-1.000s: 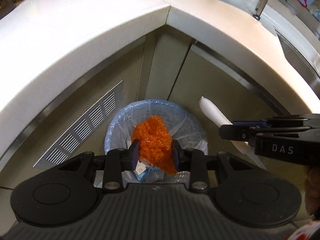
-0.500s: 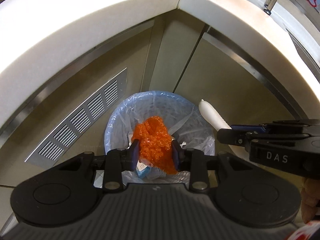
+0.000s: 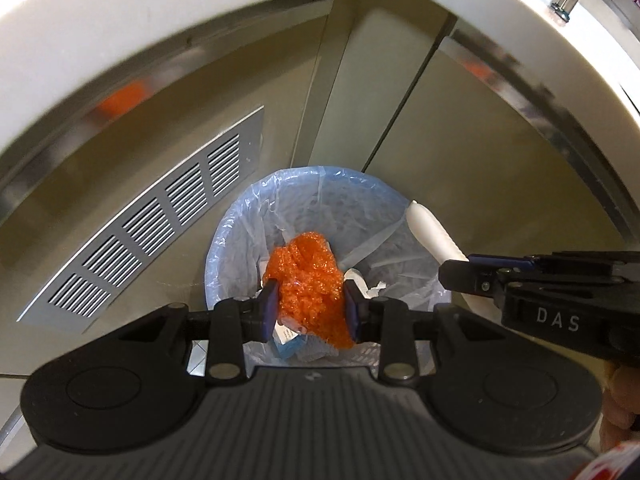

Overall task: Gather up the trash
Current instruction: 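Open the left tool to drop the orange scrubber into the bin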

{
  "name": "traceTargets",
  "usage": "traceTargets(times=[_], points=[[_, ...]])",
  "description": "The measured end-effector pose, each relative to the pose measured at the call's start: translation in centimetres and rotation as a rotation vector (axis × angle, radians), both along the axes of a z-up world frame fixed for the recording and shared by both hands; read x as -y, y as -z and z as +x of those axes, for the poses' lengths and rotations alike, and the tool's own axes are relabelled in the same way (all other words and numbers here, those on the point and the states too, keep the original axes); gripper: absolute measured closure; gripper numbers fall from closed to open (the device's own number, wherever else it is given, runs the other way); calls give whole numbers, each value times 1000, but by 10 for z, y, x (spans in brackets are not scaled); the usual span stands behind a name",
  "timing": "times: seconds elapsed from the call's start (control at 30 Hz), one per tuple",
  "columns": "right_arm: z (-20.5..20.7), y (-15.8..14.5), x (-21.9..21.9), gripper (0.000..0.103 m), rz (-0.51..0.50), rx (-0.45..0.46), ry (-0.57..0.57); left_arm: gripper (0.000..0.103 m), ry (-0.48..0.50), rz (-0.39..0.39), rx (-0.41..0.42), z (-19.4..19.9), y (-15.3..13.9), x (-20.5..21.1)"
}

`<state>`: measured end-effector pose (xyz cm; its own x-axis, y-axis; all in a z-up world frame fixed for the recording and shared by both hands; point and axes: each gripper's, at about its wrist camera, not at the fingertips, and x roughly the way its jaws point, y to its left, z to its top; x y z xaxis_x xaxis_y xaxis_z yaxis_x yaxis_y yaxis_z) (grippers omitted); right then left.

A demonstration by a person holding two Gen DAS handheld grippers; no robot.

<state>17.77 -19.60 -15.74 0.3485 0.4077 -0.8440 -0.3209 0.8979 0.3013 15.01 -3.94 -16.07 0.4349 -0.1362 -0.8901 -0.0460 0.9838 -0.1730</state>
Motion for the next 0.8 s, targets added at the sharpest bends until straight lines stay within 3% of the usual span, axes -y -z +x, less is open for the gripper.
traceTargets(times=[0.5, 0.8], points=[[6, 27, -5, 82, -33, -12, 14, 73, -24, -10, -20, 14, 34, 4], [10, 30, -6, 82, -38, -13, 22, 73, -42, -19, -21, 17, 37, 0]])
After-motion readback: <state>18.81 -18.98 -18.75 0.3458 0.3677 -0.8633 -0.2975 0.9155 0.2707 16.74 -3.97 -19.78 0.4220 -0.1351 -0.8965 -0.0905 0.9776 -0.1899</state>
